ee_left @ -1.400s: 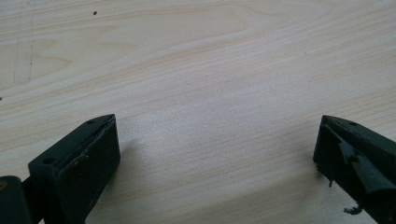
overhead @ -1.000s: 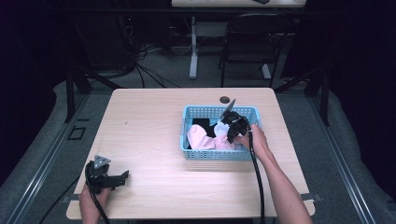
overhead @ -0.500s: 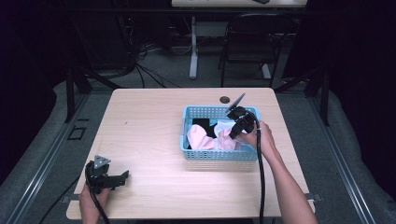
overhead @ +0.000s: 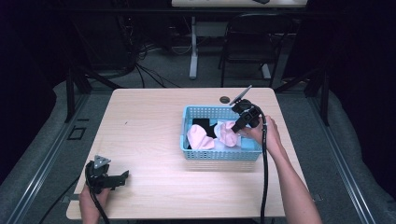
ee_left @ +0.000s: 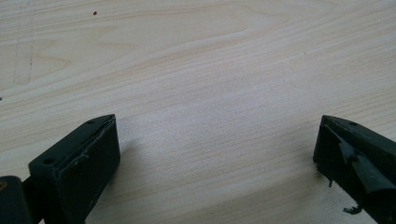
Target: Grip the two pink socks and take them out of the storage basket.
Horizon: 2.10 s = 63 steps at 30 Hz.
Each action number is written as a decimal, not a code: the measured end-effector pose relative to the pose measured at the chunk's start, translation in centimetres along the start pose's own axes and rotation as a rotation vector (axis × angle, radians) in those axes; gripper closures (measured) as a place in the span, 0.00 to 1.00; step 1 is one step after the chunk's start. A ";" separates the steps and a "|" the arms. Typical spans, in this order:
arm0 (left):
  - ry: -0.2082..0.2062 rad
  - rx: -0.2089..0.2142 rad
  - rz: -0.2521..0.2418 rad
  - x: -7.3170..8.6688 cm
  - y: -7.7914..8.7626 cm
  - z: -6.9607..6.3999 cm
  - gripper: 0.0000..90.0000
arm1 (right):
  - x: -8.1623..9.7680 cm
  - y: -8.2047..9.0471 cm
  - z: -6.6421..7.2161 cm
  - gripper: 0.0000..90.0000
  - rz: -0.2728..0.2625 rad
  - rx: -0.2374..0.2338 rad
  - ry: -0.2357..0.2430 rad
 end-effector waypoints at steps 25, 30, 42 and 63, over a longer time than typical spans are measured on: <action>0.000 0.000 0.000 0.0 0.0 0.0 0.01 | -0.7 5.6 0.3 0.88 -0.093 0.015 0.009; 0.000 0.000 0.000 0.0 0.0 0.0 0.01 | -0.7 6.9 0.6 0.88 -0.115 0.021 0.020; 0.000 0.000 0.000 0.0 0.0 0.0 0.01 | 0.0 9.8 3.1 0.87 -0.160 0.021 0.049; 0.001 0.000 -0.001 0.0 0.0 0.0 0.01 | 3.0 8.9 9.1 0.87 -0.165 -0.050 0.144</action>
Point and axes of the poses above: each handheld gripper's, and its own axes: y roughly backward along the jaws, x roughly out of its underside, z roughly to its left, the point moved 9 cm from there along -y, roughly forward along the jaws, and after that the axes turned 7 degrees about y, right-handed, at the moved point
